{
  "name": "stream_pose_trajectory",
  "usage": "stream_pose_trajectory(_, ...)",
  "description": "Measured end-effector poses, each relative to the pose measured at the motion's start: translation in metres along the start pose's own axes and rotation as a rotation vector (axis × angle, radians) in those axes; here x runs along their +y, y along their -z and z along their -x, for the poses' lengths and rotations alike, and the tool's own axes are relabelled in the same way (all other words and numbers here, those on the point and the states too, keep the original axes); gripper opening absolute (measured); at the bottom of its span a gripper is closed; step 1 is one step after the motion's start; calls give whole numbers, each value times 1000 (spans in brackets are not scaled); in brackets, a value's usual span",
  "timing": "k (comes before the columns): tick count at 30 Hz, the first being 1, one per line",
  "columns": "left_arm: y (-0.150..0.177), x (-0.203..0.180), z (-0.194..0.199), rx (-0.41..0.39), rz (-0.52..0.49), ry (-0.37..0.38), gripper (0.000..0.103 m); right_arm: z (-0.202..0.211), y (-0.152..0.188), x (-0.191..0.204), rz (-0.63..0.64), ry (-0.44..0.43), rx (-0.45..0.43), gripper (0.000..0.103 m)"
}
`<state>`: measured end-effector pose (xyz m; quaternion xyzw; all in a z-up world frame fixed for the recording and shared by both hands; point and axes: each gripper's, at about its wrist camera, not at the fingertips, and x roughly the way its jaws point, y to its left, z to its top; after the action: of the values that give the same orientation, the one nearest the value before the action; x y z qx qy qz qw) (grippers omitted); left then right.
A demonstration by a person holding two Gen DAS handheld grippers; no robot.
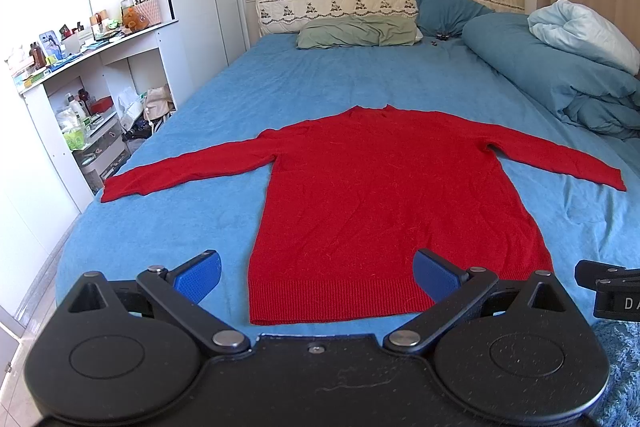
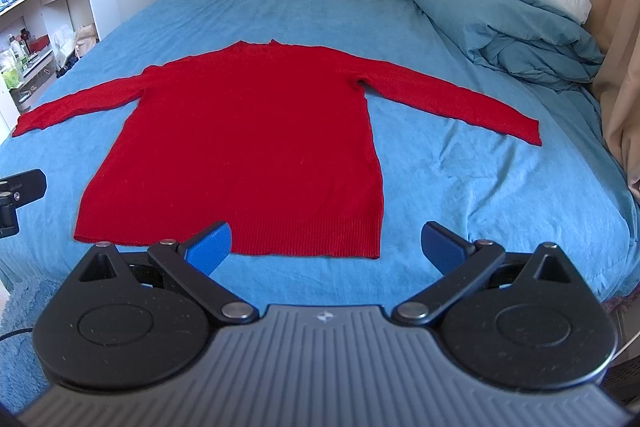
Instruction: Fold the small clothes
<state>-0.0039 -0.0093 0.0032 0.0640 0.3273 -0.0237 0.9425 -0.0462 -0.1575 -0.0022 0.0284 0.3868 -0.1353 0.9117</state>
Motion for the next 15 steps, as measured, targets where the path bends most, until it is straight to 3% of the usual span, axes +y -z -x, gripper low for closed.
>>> stream_pose_trajectory(7,-16,-8,-5,-5,-15,8,103,1,-10,-10,-25,-8,4,103)
stream_pose_trajectory(15,-98,-49,-24,-111,-101,98,103,-8,-71,-81,-141,46,-52,103)
